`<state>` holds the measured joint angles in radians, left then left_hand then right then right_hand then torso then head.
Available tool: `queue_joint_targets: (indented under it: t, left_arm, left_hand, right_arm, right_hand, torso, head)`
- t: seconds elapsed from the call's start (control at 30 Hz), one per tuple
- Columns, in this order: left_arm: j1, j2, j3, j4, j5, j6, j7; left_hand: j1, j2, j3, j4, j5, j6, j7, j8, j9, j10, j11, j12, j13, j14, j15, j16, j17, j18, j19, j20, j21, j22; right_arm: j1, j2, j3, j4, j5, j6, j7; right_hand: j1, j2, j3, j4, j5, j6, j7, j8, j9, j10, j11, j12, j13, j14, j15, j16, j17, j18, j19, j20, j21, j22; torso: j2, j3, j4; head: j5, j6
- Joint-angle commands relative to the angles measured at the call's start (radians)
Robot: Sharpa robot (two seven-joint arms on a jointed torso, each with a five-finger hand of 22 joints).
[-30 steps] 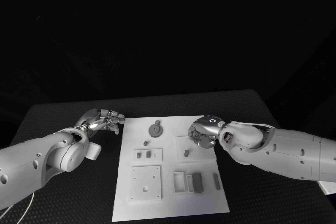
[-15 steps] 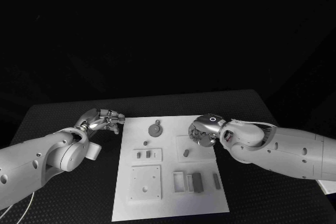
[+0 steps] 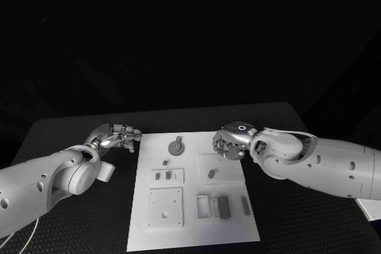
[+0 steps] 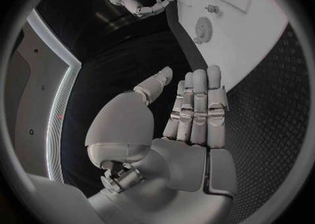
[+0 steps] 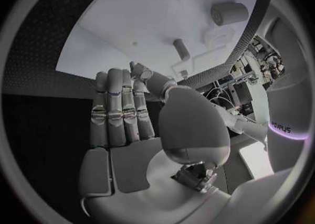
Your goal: Assemble the parts on the task board
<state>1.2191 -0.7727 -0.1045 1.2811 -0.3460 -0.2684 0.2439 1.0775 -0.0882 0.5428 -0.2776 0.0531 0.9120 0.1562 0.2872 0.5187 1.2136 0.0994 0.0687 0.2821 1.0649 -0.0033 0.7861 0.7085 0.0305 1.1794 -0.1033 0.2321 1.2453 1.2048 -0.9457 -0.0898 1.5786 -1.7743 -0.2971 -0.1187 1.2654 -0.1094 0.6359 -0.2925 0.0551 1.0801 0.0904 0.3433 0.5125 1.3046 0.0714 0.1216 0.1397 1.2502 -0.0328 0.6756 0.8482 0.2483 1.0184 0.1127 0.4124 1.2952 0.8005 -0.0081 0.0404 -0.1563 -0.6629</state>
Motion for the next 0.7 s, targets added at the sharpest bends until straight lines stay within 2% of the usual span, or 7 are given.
queue_joint_targets:
  t: [0.03,0.23,0.4,0.47,0.57,0.7]
  left_arm:
    - [0.000,0.002,0.001,0.001,0.002,0.011,0.007]
    - [0.000,0.003,0.001,0.000,0.002,0.011,0.008]
    - [0.000,0.003,0.001,-0.001,0.002,0.012,0.006]
    - [0.000,0.006,0.001,-0.002,0.002,0.017,0.006]
    - [0.000,0.007,0.001,-0.004,0.002,0.017,0.008]
    - [0.000,0.010,0.001,-0.010,0.003,0.018,0.008]
  left_hand:
    - [0.007,0.004,-0.004,-0.003,-0.001,-0.005,0.006,0.004,-0.001,-0.006,0.002,0.001,-0.001,0.009,-0.001,0.003,0.001,0.046,0.005,0.001,-0.004,0.001]
    - [0.007,0.004,-0.004,-0.003,-0.001,-0.005,0.006,0.003,-0.001,-0.006,0.002,0.001,-0.001,0.009,-0.001,0.002,0.001,0.046,0.005,0.001,-0.004,0.002]
    - [0.008,0.004,-0.004,-0.003,-0.001,-0.005,0.006,0.003,-0.001,-0.006,0.002,0.001,-0.002,0.009,-0.001,0.002,0.001,0.046,0.005,0.001,-0.004,0.002]
    - [0.008,0.004,-0.004,-0.003,-0.001,-0.005,0.006,0.003,-0.001,-0.006,0.002,0.001,-0.002,0.009,-0.001,0.002,0.001,0.046,0.006,0.001,-0.004,0.002]
    - [0.008,0.004,-0.004,-0.004,-0.001,-0.005,0.006,0.003,-0.001,-0.006,0.002,0.001,-0.002,0.009,-0.001,0.002,0.001,0.046,0.006,0.001,-0.004,0.002]
    - [0.008,0.004,-0.004,-0.004,-0.001,-0.006,0.006,0.003,-0.001,-0.006,0.002,0.001,-0.002,0.009,-0.001,0.002,0.002,0.046,0.006,0.001,-0.005,0.002]
  right_arm:
    - [0.001,0.000,0.003,0.023,0.037,0.009,0.016]
    - [0.001,0.017,0.003,0.062,0.067,-0.026,0.043]
    - [0.001,0.048,0.003,0.099,0.079,-0.028,0.056]
    - [-0.001,0.064,0.003,0.111,0.088,-0.026,0.063]
    - [-0.021,0.085,0.003,0.131,0.091,-0.026,0.069]
    - [-0.035,0.117,0.003,0.133,0.078,-0.023,0.075]
  right_hand:
    - [-0.001,-0.002,-0.006,-0.002,0.002,0.003,0.001,0.004,0.000,0.005,-0.004,0.002,0.001,0.003,-0.008,0.006,0.002,0.013,0.009,-0.001,-0.003,0.001]
    - [-0.002,-0.001,-0.006,-0.002,0.002,0.003,0.001,0.004,0.000,0.005,-0.004,0.002,0.001,0.003,-0.008,0.005,0.002,0.013,0.010,-0.001,-0.004,0.001]
    - [-0.003,0.000,-0.006,-0.002,0.002,0.002,0.002,0.004,0.001,0.004,-0.004,0.001,0.001,0.003,-0.008,0.005,0.001,0.013,0.010,-0.001,-0.004,0.001]
    - [-0.003,0.001,-0.006,-0.002,0.002,0.002,0.002,0.003,0.001,0.004,-0.004,0.001,0.001,0.003,-0.007,0.005,0.001,0.013,0.010,-0.001,-0.004,0.001]
    - [-0.003,0.002,-0.006,-0.002,0.002,0.001,0.002,0.003,0.001,0.003,-0.003,0.000,0.001,0.002,-0.007,0.004,0.001,0.013,0.010,-0.001,-0.005,0.001]
    - [-0.003,0.003,-0.005,-0.002,0.002,0.000,0.002,0.003,0.002,0.003,-0.003,-0.001,0.001,0.002,-0.007,0.004,0.001,0.013,0.010,-0.001,-0.006,0.001]
  torso:
    - [0.000,0.0003,-0.0015]
    - [0.000,-0.0002,0.0004]
    - [0.000,-0.0007,-0.0001]
    - [0.000,-0.0009,-0.0002]
    - [-0.001,-0.0009,-0.0004]
    - [-0.003,-0.0014,-0.0013]
  head:
    - [0.009,0.001]
    - [0.027,0.009]
    - [0.045,0.008]
    - [0.051,0.012]
    - [0.049,0.021]
    - [0.070,0.020]
